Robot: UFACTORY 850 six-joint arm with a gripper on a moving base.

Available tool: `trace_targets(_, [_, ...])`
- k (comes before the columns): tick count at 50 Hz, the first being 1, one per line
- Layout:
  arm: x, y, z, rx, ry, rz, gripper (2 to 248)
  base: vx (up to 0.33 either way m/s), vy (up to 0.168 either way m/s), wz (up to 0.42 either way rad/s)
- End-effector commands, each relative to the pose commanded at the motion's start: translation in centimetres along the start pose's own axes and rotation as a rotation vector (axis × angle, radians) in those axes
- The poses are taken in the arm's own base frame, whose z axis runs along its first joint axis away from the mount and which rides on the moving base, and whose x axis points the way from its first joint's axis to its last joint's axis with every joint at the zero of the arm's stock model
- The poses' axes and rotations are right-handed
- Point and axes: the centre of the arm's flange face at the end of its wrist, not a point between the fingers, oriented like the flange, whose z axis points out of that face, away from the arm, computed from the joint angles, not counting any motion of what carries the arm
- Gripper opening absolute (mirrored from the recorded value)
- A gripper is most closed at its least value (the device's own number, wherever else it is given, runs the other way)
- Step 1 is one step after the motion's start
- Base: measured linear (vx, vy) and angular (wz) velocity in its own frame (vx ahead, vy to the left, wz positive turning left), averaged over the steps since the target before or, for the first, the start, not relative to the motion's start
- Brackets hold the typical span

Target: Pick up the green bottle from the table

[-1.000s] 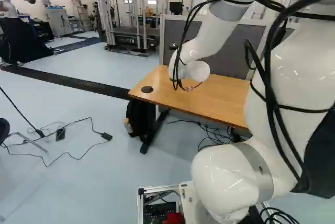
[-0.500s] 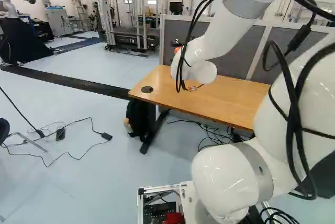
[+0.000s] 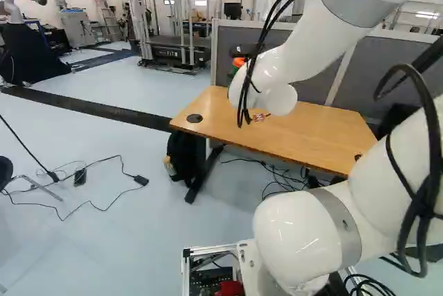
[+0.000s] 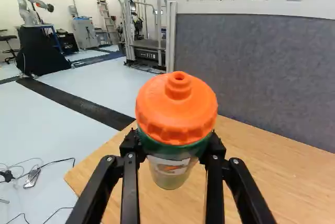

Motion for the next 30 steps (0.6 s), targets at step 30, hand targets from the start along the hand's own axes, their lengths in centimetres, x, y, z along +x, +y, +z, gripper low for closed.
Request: trace_targets(30, [-1.0,0.0,-1.9,-0.001,0.006,0.0,6,0.0,0.0,0.0])
